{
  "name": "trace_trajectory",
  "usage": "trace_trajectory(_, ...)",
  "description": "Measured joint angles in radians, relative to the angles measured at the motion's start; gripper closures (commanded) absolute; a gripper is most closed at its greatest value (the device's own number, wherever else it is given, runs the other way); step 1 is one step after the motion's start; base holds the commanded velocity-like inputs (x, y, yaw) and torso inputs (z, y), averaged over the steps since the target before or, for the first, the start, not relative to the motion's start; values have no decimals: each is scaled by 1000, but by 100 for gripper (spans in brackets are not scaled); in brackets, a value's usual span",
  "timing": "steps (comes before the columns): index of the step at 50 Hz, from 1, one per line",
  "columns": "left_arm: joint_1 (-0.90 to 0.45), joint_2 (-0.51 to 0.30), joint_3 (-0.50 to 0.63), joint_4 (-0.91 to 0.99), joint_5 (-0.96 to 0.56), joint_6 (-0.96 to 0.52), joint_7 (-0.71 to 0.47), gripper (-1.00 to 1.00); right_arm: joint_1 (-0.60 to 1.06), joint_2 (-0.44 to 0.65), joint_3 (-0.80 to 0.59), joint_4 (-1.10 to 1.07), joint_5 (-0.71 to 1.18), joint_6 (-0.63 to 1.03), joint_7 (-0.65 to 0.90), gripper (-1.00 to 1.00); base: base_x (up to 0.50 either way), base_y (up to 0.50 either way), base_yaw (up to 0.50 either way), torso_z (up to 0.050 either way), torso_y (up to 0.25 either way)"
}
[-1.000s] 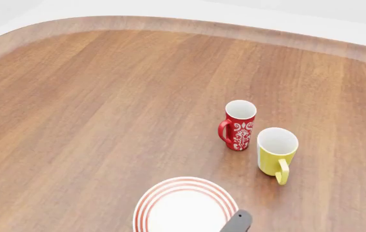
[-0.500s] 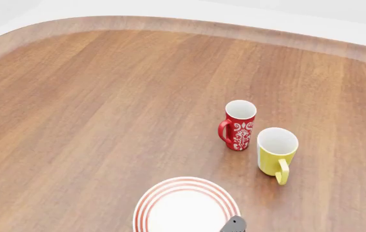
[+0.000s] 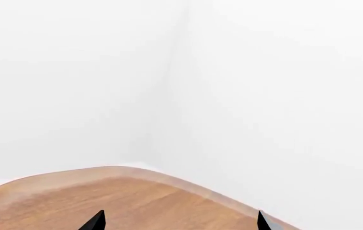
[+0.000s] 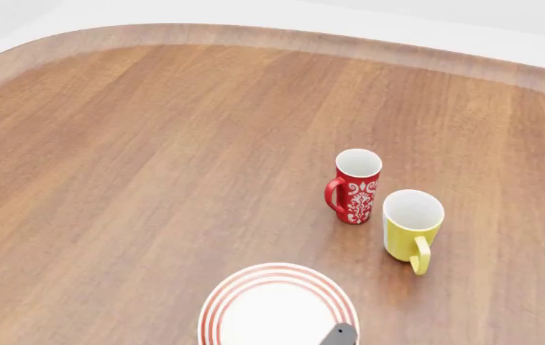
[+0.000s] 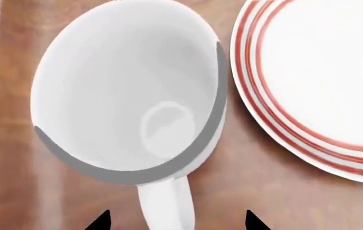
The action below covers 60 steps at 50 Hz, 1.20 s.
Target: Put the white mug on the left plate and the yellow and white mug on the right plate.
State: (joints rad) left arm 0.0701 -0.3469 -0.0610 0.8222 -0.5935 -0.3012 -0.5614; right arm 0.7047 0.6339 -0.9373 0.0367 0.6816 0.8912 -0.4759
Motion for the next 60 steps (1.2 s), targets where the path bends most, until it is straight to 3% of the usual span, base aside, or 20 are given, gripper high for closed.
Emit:
trace_trajectory(3, -1, -1, 0, 0, 0, 1, -1, -100, -6, 0, 2, 5, -1, -7, 4, -100, 0, 0, 0, 0, 0)
trace_trajectory(4, -1, -1, 1, 0, -1, 1, -2, -100, -7, 0, 4, 5, 0, -9, 5, 100, 0, 0, 0, 0, 0)
trace_trajectory(35, -11, -10, 6, -14, -7, 9, -11, -100, -25, 60, -7, -139, -66, -109, 46, 100, 0, 0, 0, 0, 0)
trace_trajectory(48, -13, -12, 10, -25, -7, 17, -9, -100, -29, 85, 73, -216, -60, -170, 131, 100, 0, 0, 0, 0, 0)
trace_trajectory(60, -16, -20, -1, -38, -24, 28, -1, -100, -44, 47, 179, -146, -29, -257, 207, 100, 0, 0, 0, 0, 0)
